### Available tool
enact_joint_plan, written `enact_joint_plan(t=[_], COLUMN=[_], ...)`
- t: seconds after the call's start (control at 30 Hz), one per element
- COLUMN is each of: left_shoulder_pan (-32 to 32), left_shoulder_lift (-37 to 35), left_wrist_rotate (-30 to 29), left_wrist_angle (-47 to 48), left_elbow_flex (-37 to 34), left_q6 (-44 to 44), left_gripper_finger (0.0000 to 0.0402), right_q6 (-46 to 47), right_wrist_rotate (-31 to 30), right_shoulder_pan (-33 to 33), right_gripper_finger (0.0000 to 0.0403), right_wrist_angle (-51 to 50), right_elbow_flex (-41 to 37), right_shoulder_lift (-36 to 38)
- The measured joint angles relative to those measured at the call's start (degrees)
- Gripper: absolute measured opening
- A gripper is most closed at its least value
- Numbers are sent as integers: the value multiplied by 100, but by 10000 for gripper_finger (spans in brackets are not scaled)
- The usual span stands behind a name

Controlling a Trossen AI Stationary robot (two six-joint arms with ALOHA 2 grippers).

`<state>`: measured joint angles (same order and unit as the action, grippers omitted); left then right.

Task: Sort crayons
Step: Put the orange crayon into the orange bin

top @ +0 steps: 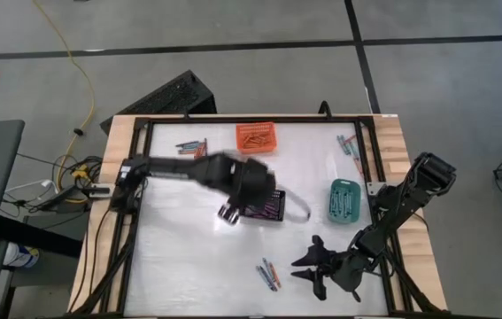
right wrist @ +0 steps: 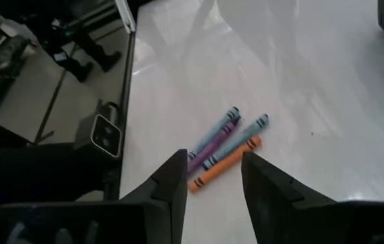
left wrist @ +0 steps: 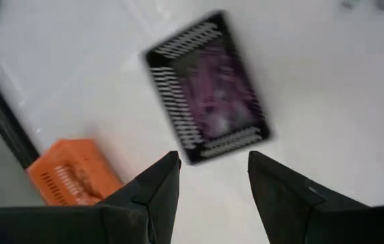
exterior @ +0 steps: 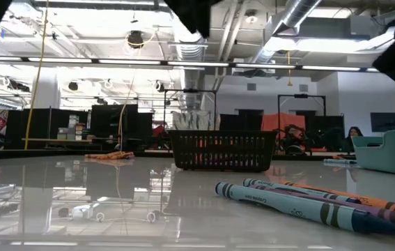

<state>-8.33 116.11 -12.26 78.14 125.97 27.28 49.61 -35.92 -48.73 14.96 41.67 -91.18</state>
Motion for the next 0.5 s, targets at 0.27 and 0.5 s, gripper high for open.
enact_joint_plan(t=[0.27, 0.5], left_shoulder_pan=[-1412, -2388], left_shoulder_lift=[0, -28], left_wrist_rotate=[-554, -730], left_wrist_angle=[516, 589], left_elbow_flex=[0, 0], left_q6=[-780, -1605], left_gripper_finger=[164, 164], right_q6=[-387, -852], right_wrist_rotate=[-22, -22], right_shoulder_pan=[52, 295], right_gripper_finger=[140, 176], right_wrist_angle=[292, 773], right_elbow_flex=[0, 0], right_shoulder_lift=[0, 0])
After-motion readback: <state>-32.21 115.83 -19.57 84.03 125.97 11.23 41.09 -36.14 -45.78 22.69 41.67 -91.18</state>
